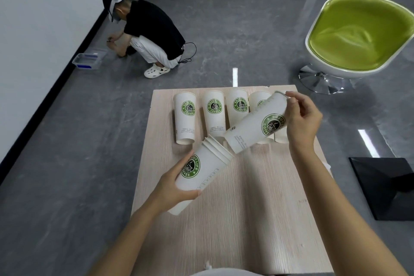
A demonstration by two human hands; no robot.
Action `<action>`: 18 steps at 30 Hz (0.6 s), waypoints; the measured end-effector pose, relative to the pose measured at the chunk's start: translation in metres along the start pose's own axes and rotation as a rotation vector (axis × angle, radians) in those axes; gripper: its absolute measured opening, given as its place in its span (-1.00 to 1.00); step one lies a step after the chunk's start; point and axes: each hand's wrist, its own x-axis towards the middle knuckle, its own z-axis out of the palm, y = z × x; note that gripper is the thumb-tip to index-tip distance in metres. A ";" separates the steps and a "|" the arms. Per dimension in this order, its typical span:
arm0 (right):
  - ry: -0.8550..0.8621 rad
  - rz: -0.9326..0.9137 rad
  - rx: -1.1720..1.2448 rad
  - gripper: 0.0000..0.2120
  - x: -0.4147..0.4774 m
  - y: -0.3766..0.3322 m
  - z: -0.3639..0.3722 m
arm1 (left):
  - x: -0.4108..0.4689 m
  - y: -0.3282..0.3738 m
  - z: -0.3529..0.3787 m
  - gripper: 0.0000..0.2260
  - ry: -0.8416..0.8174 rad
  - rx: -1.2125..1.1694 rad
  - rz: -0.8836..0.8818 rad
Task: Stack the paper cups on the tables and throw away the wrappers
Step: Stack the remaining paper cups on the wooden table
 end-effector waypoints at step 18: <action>-0.370 0.116 0.016 -0.81 -0.072 -0.008 0.049 | 0.003 0.019 0.012 -0.15 -0.021 -0.075 0.069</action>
